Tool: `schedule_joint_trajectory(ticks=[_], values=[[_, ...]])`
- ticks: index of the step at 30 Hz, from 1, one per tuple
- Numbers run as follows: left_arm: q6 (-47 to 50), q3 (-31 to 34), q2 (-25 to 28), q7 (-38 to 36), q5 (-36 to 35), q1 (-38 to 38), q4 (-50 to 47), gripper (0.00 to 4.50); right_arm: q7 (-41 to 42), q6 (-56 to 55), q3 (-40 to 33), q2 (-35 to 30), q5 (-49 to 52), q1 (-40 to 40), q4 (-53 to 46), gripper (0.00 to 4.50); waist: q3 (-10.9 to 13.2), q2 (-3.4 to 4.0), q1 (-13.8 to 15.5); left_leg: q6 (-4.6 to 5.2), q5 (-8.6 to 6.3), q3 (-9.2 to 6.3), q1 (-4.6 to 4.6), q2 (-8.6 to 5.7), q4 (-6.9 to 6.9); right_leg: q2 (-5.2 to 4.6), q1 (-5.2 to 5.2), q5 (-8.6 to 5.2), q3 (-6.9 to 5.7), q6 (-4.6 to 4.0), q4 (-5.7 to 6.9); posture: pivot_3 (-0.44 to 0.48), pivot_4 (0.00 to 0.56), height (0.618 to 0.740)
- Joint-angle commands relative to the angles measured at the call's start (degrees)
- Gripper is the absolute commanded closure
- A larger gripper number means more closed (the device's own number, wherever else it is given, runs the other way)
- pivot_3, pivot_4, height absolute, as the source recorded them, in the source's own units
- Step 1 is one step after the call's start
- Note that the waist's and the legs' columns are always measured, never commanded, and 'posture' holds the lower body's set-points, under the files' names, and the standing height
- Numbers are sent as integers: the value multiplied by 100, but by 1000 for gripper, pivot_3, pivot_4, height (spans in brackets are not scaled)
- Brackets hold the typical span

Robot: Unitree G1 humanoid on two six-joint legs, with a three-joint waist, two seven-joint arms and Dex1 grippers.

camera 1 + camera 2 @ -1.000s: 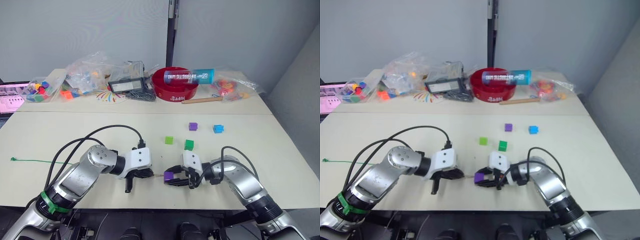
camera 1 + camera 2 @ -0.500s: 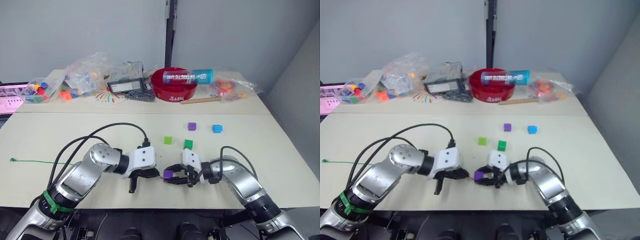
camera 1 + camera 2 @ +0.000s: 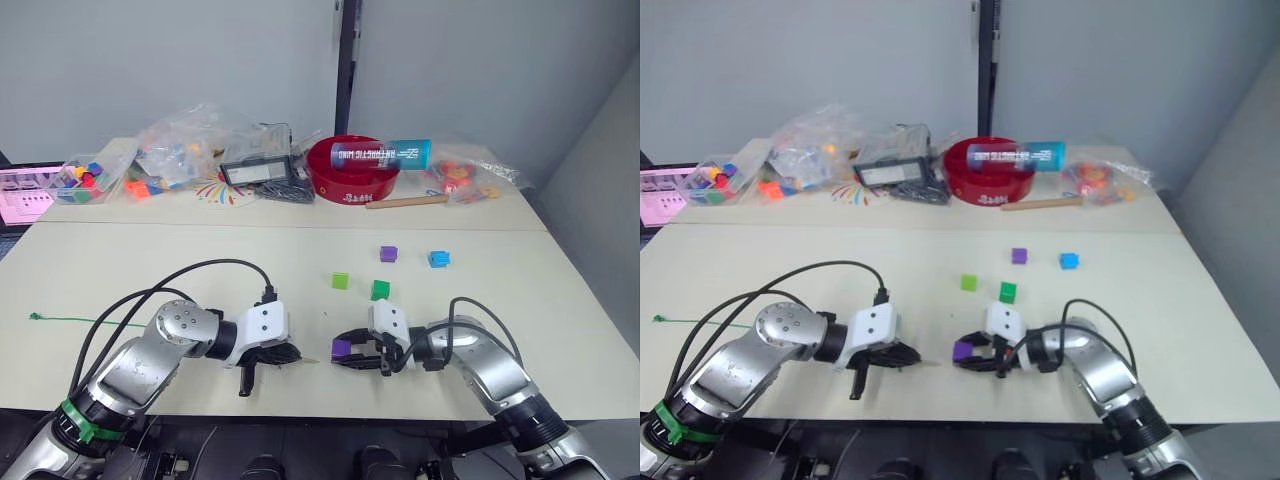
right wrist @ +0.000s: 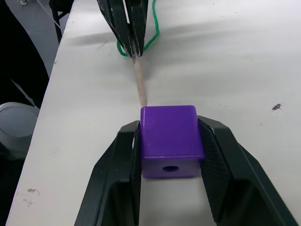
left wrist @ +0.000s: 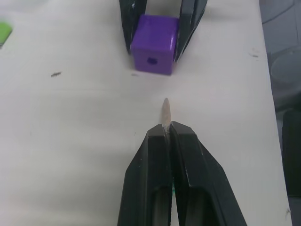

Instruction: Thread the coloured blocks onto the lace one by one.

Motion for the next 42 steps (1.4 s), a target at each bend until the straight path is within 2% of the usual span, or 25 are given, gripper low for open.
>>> schedule_joint_trajectory(ticks=[1, 7, 12, 24, 42], values=[[-292, 78, -78, 63, -17, 143, 147, 4500, -161, 258, -234, -313, -158, 252, 62, 3319, 0, 0, 26, 0, 0, 0, -1, 0, 0, -1, 2, 0, 0, 1, -2, 0, 150, 731], [-421, 467, -718, 371, -436, 216, 359, 4500, -235, 445, -374, -366, 38, 495, -324, 3319, -1, -1, 32, 0, 0, -1, -4, -5, 0, -6, 2, 0, 0, 6, -5, 0, 150, 731], [-992, 602, -803, -30, -674, 618, 720, 4500, -178, 218, -379, -448, -13, 816, -367, 3319, -5, 5, 10, 4, -2, -1, -2, -5, 0, -6, 1, 0, 1, 6, -5, 0, 150, 731], [-1122, 441, -1069, -81, -668, 425, 711, 4500, 4, 241, -283, -346, 249, 824, -567, 3319, -5, 5, 1, 4, -2, -2, -4, -4, 0, -5, 5, 0, -1, 7, -14, 0, 150, 731], [-1106, 197, -1022, 96, -279, 271, 774, 4500, 657, -338, -74, -60, 89, 438, 630, 3319, -9, 2, -47, 5, -3, -2, 2, -1, -1, 0, 5, 0, -1, 6, -9, 0, 150, 731]])
